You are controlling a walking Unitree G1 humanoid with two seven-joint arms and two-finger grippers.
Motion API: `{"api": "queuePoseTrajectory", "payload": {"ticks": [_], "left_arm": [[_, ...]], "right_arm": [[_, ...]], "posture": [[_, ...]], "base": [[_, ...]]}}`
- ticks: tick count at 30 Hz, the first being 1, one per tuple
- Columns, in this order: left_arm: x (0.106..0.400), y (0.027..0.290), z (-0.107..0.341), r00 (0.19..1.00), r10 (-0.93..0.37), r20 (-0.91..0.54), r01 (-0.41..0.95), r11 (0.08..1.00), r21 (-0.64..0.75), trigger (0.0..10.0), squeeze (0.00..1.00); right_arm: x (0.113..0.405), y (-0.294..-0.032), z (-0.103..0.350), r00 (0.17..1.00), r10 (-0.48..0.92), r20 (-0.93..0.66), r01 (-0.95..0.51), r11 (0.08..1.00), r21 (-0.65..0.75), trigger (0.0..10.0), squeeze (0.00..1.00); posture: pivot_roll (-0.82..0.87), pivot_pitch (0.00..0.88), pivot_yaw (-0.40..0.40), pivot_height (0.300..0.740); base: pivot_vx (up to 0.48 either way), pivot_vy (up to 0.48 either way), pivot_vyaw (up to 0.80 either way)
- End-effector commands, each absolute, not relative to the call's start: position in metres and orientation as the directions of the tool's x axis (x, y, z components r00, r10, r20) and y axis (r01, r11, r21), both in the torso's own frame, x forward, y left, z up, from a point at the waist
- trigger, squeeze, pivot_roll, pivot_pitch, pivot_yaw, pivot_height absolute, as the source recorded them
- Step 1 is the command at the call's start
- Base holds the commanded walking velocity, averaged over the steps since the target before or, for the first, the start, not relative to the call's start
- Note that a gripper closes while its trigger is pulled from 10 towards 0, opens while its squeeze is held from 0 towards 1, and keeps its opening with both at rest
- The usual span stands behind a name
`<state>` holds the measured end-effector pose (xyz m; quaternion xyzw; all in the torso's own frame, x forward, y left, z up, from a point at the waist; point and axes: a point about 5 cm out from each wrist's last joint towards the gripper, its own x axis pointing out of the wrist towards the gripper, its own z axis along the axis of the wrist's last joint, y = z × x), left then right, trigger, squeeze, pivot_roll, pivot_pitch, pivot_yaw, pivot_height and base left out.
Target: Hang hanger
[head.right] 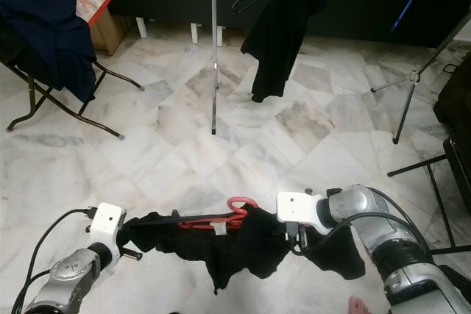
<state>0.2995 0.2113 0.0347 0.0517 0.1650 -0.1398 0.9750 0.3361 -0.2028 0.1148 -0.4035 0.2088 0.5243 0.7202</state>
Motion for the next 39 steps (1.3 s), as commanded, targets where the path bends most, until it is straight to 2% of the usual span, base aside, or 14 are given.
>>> {"api": "queuePoseTrajectory", "payload": {"ticks": [1, 6, 10, 17, 18, 23, 25, 29, 30, 31, 36, 39], "left_arm": [[0.291, 0.224, 0.029, 0.893, -0.236, -0.384, 0.278, 0.959, 0.056, 10.0, 0.00], [0.289, 0.216, 0.031, 0.851, -0.339, -0.401, 0.377, 0.926, 0.017, 10.0, 0.00], [0.291, 0.210, 0.040, 0.822, -0.423, -0.381, 0.446, 0.894, -0.030, 10.0, 0.00], [0.305, 0.205, 0.064, 0.830, -0.464, -0.310, 0.480, 0.877, -0.029, 10.0, 0.00], [0.307, 0.204, 0.067, 0.830, -0.468, -0.304, 0.484, 0.875, -0.024, 10.0, 0.00], [0.308, 0.204, 0.070, 0.831, -0.467, -0.303, 0.484, 0.875, -0.019, 10.0, 0.00], [0.309, 0.208, 0.070, 0.848, -0.430, -0.311, 0.452, 0.892, -0.001, 10.0, 0.00], [0.309, 0.211, 0.070, 0.854, -0.410, -0.321, 0.431, 0.902, -0.004, 10.0, 0.00], [0.308, 0.210, 0.072, 0.846, -0.429, -0.317, 0.446, 0.895, -0.021, 10.0, 0.00], [0.307, 0.208, 0.073, 0.840, -0.444, -0.312, 0.459, 0.888, -0.030, 10.0, 0.00], [0.307, 0.205, 0.077, 0.829, -0.470, -0.303, 0.479, 0.876, -0.046, 10.0, 0.00], [0.305, 0.200, 0.079, 0.806, -0.511, -0.298, 0.516, 0.854, -0.067, 10.0, 0.00]], "right_arm": [[0.337, -0.214, 0.113, 0.412, 0.544, -0.731, -0.908, 0.179, -0.379, 0.0, 0.00], [0.340, -0.205, 0.105, 0.468, 0.530, -0.707, -0.881, 0.218, -0.419, 0.0, 0.00], [0.337, -0.196, 0.094, 0.470, 0.539, -0.699, -0.882, 0.246, -0.403, 0.0, 0.00], [0.325, -0.177, 0.074, 0.375, 0.604, -0.703, -0.927, 0.226, -0.300, 0.0, 0.00], [0.320, -0.175, 0.070, 0.313, 0.625, -0.715, -0.949, 0.189, -0.251, 0.0, 0.00], [0.314, -0.174, 0.067, 0.237, 0.647, -0.725, -0.971, 0.144, -0.190, 0.0, 0.00], [0.310, -0.181, 0.064, 0.202, 0.610, -0.766, -0.979, 0.106, -0.174, 0.0, 0.00], [0.310, -0.186, 0.062, 0.225, 0.583, -0.781, -0.974, 0.121, -0.191, 0.0, 0.00], [0.315, -0.184, 0.061, 0.297, 0.559, -0.774, -0.955, 0.176, -0.239, 0.0, 0.00], [0.318, -0.183, 0.060, 0.330, 0.546, -0.770, -0.944, 0.203, -0.261, 0.0, 0.00], [0.316, -0.175, 0.053, 0.345, 0.542, -0.767, -0.938, 0.223, -0.264, 0.0, 0.00], [0.309, -0.161, 0.040, 0.345, 0.590, -0.730, -0.934, 0.295, -0.203, 0.0, 0.00]], "posture": [[0.00, 0.218, -0.018, 0.740], [0.00, 0.219, -0.023, 0.740], [0.01, 0.222, -0.024, 0.740], [0.02, 0.226, -0.022, 0.740], [0.02, 0.225, -0.022, 0.740], [0.02, 0.228, -0.019, 0.740], [0.02, 0.228, -0.019, 0.740], [0.02, 0.230, -0.019, 0.740], [0.02, 0.232, -0.020, 0.740], [0.02, 0.232, -0.019, 0.740], [0.03, 0.229, -0.022, 0.740], [0.03, 0.228, -0.023, 0.740]], "base": [[0.000, 0.000, 0.00], [0.000, 0.000, 0.00], [0.000, 0.000, 0.00], [0.000, 0.000, 0.00], [0.000, 0.000, 0.00], [0.000, 0.000, 0.00], [0.000, 0.000, 0.00], [0.000, 0.000, 0.00], [0.000, 0.000, 0.00], [0.000, 0.000, 0.00], [0.000, 0.000, 0.00], [0.000, 0.000, 0.00]]}}
